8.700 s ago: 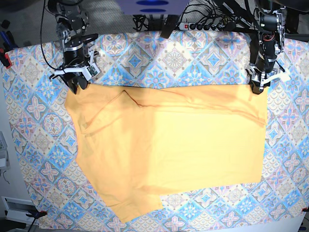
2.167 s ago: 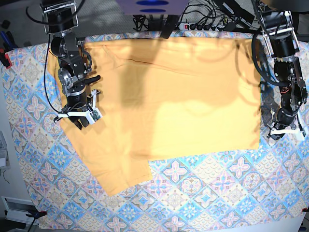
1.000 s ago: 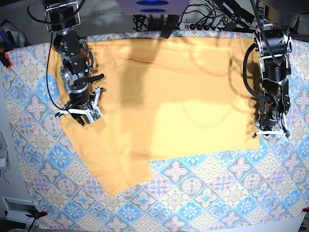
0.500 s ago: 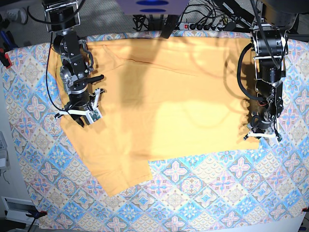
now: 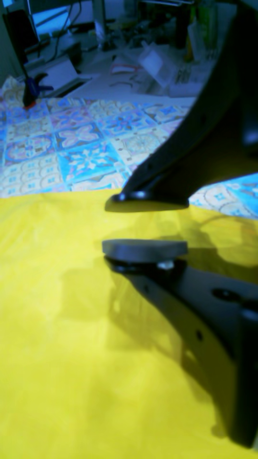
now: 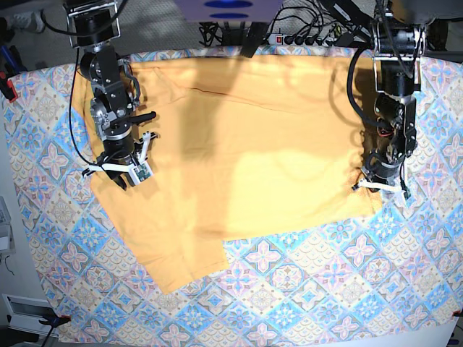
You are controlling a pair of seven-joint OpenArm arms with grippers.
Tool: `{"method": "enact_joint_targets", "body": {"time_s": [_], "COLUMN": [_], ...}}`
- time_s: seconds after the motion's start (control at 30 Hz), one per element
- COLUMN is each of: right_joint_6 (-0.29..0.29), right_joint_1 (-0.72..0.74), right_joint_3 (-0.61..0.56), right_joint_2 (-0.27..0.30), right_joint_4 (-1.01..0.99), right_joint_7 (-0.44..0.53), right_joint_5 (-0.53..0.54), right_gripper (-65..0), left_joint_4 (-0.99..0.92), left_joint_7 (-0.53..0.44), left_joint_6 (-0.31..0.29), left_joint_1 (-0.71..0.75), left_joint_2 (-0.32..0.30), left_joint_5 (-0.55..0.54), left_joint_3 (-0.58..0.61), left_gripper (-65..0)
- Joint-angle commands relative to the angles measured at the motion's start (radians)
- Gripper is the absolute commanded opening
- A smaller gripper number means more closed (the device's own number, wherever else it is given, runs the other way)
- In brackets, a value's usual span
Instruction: Fold the T-shirt properly
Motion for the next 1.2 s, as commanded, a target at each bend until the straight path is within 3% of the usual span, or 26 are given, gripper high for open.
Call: {"method": "enact_joint_targets", "body": {"time_s": [0.0, 0.23, 0.43, 0.53, 0.77, 0.9, 1.0, 1.07, 1.17], "right_joint_6": [-0.016, -0.016, -0.016, -0.011, -0.01, -0.01, -0.01, 0.03, 0.148], "right_joint_1": [0.015, 0.075, 0.19, 0.242, 0.37, 0.43, 0.476, 0.506, 0.54], "right_joint_3": [0.006, 0.007, 0.001, -0.002, -0.004, -0.002, -0.002, -0.002, 0.006], "right_joint_2": [0.008, 0.008, 0.008, 0.013, 0.014, 0.039, 0.045, 0.06, 0.071], "right_joint_4": [0.014, 0.008, -0.11, -0.173, -0.369, -0.486, -0.569, -0.621, -0.672], "right_joint_7": [0.021, 0.019, 0.025, 0.027, 0.108, 0.159, 0.202, 0.231, 0.251], "right_joint_5": [-0.006, -0.006, -0.006, -0.008, -0.008, 0.006, 0.081, 0.143, 0.209], "right_gripper": [-51.8, -51.0, -28.1, -23.4, -24.0, -31.2, -37.0, -40.0, -41.8], "left_joint_4": [0.039, 0.148, 0.304, 0.387, 0.55, 0.593, 0.611, 0.611, 0.609], "left_joint_7": [0.02, 0.028, 0.028, 0.034, 0.035, 0.035, 0.034, 0.032, 0.029], "left_joint_6": [-0.002, -0.002, 0.001, 0.001, 0.001, 0.001, -0.001, -0.002, -0.002], "left_joint_1": [-0.008, 0.084, 0.183, 0.238, 0.359, 0.414, 0.45, 0.465, 0.47], "left_joint_2": [-0.015, -0.02, -0.023, -0.021, -0.038, -0.04, -0.041, -0.041, -0.043], "left_joint_5": [-0.003, -0.009, -0.009, -0.009, -0.003, -0.003, -0.001, -0.001, 0.0], "left_joint_3": [-0.005, -0.011, -0.017, -0.071, -0.097, -0.135, -0.163, -0.177, -0.183], "left_gripper": [-65.0, -65.0, -65.0, -65.0, -65.0, -65.0, -65.0, -65.0, -65.0]}}
